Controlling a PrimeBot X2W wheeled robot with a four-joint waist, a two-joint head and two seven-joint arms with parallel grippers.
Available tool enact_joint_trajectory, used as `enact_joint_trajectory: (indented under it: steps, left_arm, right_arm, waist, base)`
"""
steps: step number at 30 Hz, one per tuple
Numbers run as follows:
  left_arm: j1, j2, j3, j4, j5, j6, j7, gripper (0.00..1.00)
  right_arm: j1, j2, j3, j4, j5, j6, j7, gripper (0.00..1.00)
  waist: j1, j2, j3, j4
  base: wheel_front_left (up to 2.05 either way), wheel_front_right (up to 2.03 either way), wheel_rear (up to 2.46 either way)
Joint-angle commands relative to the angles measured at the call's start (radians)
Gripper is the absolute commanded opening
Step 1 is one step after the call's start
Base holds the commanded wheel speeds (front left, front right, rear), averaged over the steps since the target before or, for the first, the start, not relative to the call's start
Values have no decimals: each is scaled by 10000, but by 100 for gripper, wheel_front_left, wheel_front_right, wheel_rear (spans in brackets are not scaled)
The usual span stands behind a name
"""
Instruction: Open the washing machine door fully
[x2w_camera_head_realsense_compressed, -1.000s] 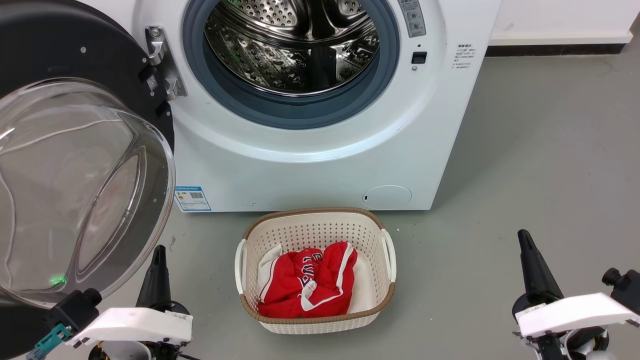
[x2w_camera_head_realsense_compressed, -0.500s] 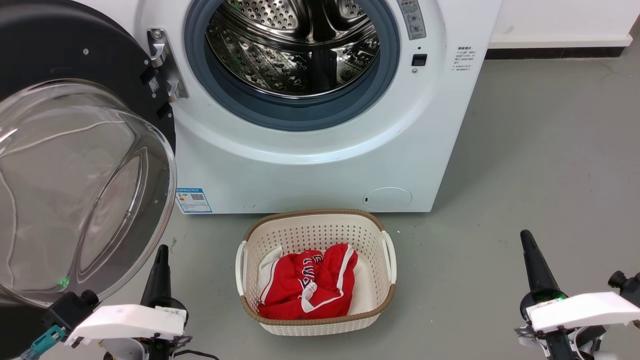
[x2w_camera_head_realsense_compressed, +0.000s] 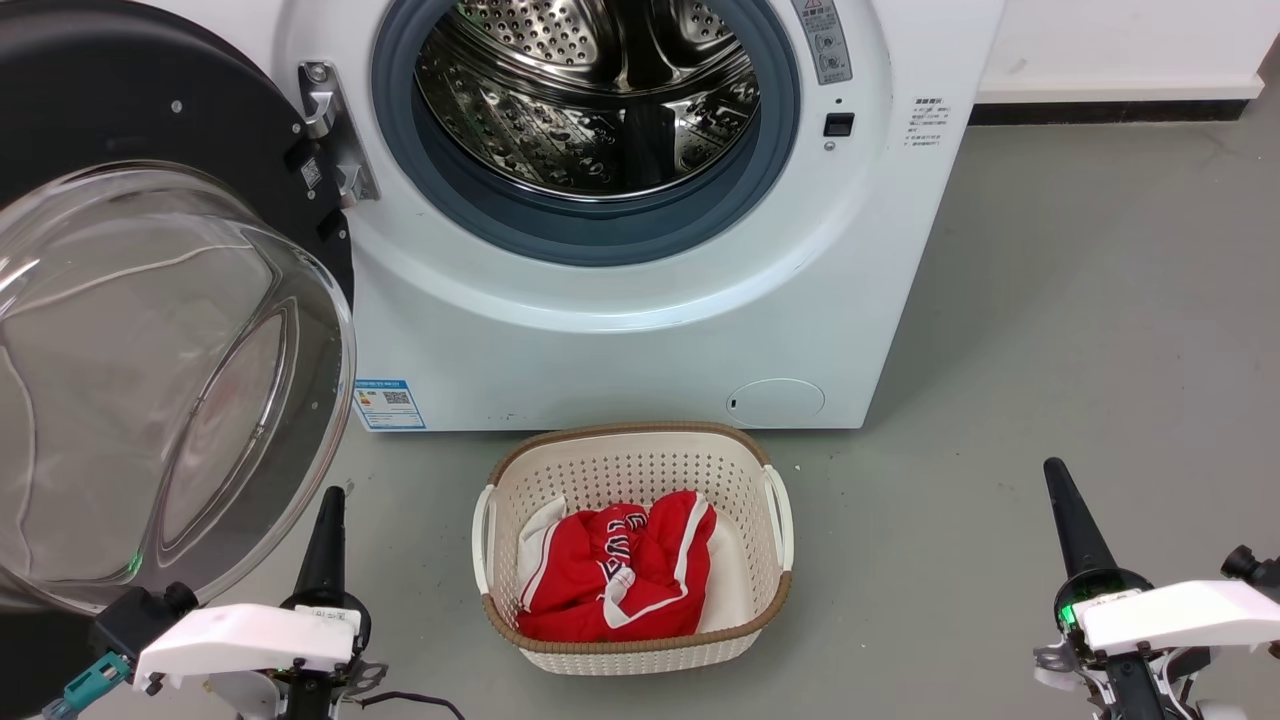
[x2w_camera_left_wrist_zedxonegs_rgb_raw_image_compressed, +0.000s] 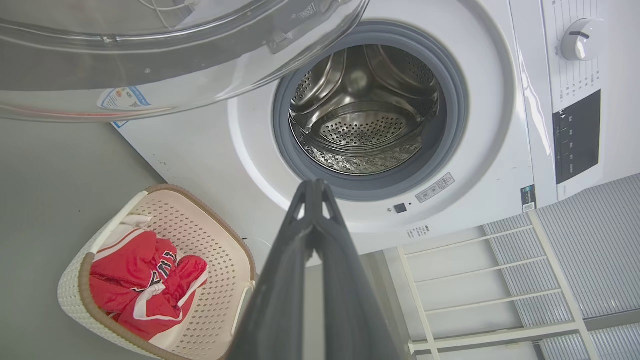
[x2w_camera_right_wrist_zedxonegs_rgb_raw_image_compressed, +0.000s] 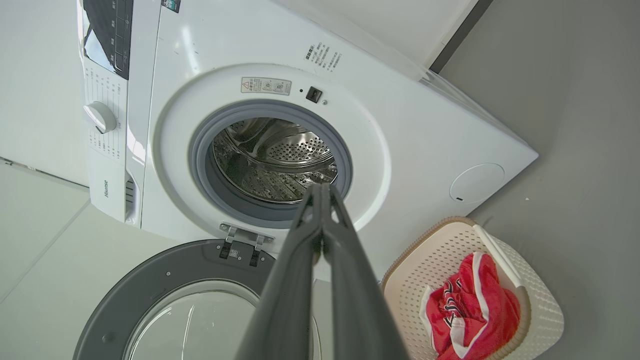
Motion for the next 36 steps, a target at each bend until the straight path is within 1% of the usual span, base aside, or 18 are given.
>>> enact_joint_trajectory:
  steps: [1,20,36]
  left_arm:
    - [-201,19,18,-44,-217,-78,54,0]
    - [-325,-24,80,187,-2051,-178,514,0]
    - [-419,-52,126,366,-3378,-250,856,0]
  right_arm:
    - [-220,-62,-42,-49,239,-1,42,0]
    - [-338,-42,-207,205,2037,-2,432,0]
    - [-439,-9,-349,375,3328,-2,724,0]
  waist:
    - [-1,0,-4,1]
    - [-1,0,-94,18]
    - [-1,0,-169,33]
  base:
    - [0,0,0]
    - [0,0,0]
    - [0,0,0]
